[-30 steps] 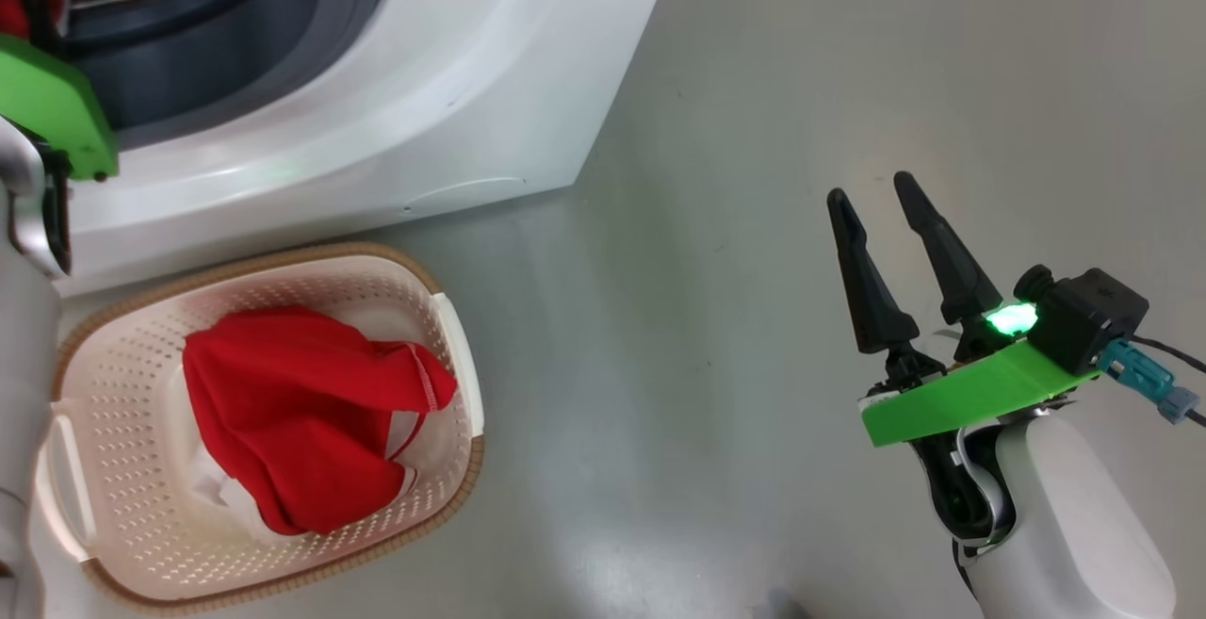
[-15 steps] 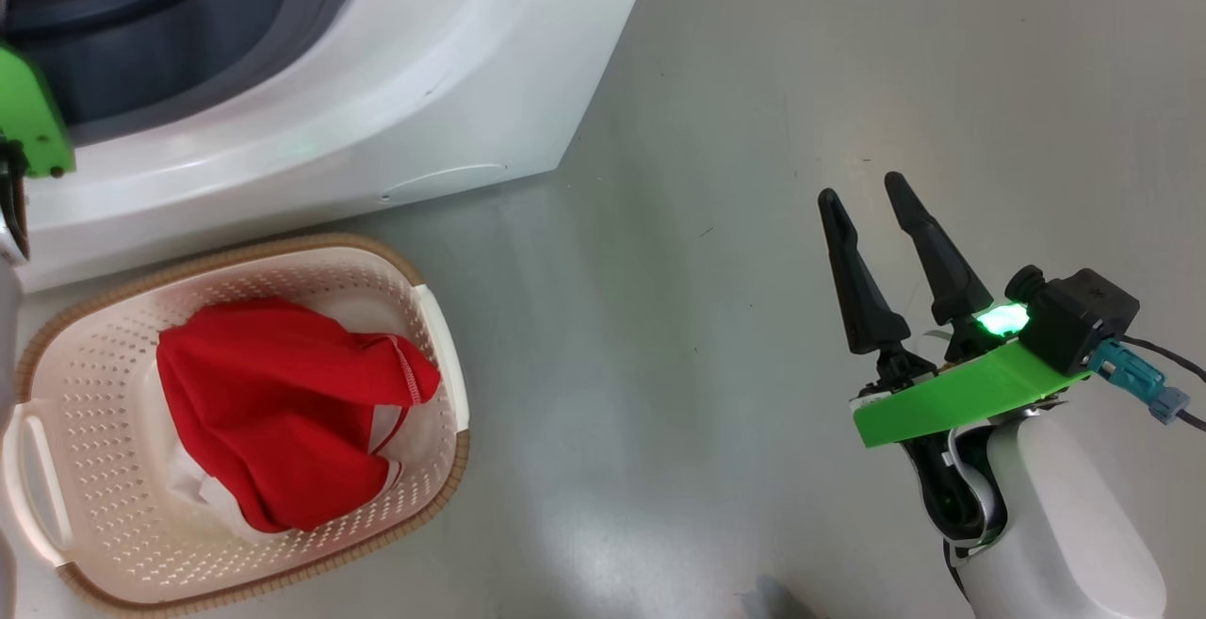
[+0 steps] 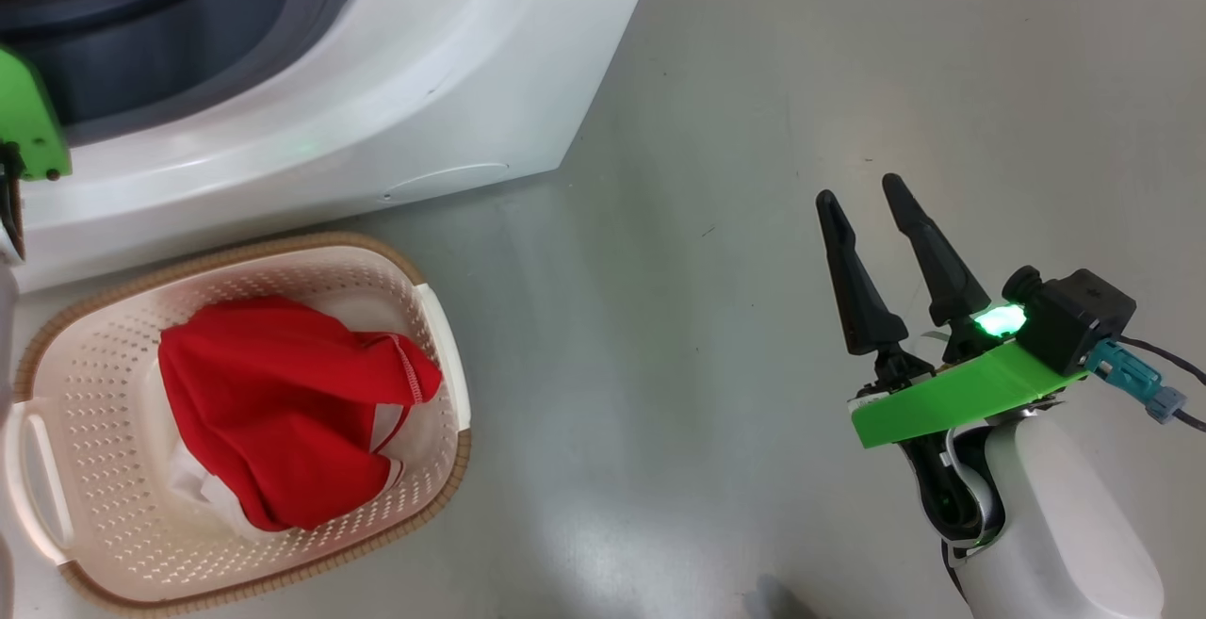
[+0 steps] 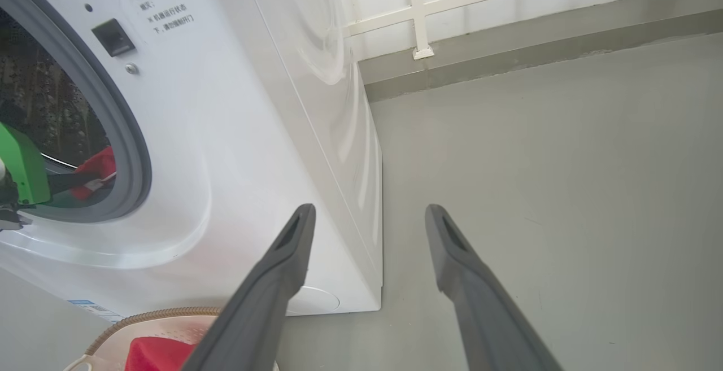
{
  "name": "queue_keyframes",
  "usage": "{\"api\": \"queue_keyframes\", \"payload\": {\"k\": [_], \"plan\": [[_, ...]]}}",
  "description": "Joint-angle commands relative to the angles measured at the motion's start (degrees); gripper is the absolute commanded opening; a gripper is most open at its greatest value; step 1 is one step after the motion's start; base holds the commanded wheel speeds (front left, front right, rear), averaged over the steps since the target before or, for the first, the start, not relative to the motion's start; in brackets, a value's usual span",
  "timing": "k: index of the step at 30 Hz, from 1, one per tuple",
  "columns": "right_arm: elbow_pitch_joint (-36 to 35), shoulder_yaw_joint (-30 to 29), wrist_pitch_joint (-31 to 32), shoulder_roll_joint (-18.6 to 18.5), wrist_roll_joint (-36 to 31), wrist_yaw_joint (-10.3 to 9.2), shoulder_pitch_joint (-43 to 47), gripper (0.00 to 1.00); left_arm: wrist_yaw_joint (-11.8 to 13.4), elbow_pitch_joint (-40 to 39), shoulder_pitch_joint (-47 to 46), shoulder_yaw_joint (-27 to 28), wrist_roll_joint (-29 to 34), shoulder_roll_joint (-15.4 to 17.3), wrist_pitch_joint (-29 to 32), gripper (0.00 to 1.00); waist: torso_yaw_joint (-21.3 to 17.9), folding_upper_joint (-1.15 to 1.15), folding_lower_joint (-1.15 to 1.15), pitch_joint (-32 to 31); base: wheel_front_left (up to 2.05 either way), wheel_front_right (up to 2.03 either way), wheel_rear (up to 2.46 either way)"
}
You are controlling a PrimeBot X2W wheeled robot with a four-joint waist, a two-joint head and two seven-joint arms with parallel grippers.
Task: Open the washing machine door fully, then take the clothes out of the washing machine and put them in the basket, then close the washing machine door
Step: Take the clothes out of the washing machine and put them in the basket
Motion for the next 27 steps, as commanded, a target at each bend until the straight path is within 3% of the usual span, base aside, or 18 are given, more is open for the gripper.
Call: {"api": "queue_keyframes", "payload": {"k": [1, 27], "plan": [[-1.03, 1.16, -0.27, 0.26, -0.28, 0.09, -0.36, 1.0, -0.1, -0.39, -0.96, 0.19, -0.13, 2.95, -0.56, 0.0, 0.03, 0.0, 0.0, -0.09, 0.0, 0.0, 0.0], [0.07, 1.28, -0.27, -0.87, -0.17, 0.09, 0.88, 1.0, -5.48, -0.13, 2.75, -1.34, -2.01, 0.52, -13.59, 0.0, 2.63, 0.0, 0.0, -5.7, 0.0, 0.0, 0.0]]}}
